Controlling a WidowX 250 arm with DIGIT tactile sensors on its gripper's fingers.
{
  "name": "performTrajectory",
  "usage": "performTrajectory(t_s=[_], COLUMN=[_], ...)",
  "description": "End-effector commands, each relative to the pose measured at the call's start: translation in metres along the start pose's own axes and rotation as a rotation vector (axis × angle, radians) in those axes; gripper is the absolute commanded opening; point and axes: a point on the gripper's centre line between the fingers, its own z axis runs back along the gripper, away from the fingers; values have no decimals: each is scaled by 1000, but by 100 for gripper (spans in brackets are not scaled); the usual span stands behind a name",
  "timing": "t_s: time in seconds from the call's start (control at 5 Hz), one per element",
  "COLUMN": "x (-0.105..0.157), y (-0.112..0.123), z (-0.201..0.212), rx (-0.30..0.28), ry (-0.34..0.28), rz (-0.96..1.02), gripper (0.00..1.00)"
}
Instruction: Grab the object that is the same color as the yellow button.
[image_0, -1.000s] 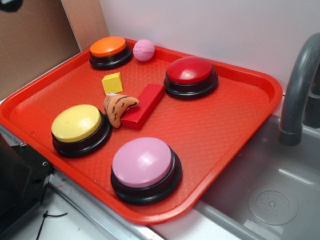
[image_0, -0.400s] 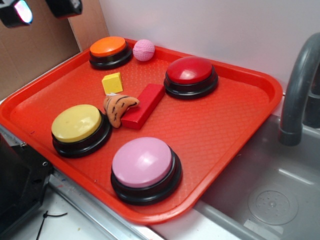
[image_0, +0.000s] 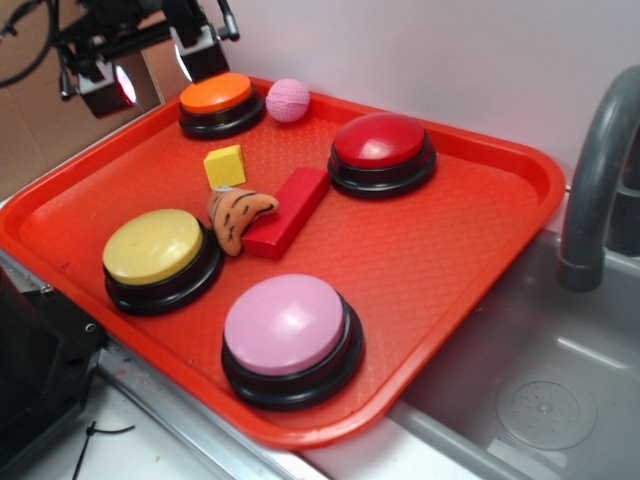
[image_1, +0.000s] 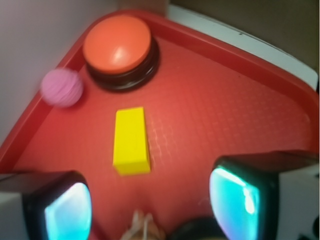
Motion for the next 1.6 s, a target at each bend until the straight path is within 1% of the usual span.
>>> performTrajectory(t_s=[0.0,0.2,0.6,0.8,1.0,1.2,1.4], x=[13,14,4,2,5,5,8], y=[-10,-15,-17,-15,-14,-13,-15], z=[-40,-57,-76,-77,-74,-72,-52], rx=[-62,-59,-33,-29,-32,-22,-33], ry=[-73,-49,-33,-47,-43,-36,-32], rz=[46,22,-23,-16,1,-10,-50], gripper=[100,100,100,51,0,0,0])
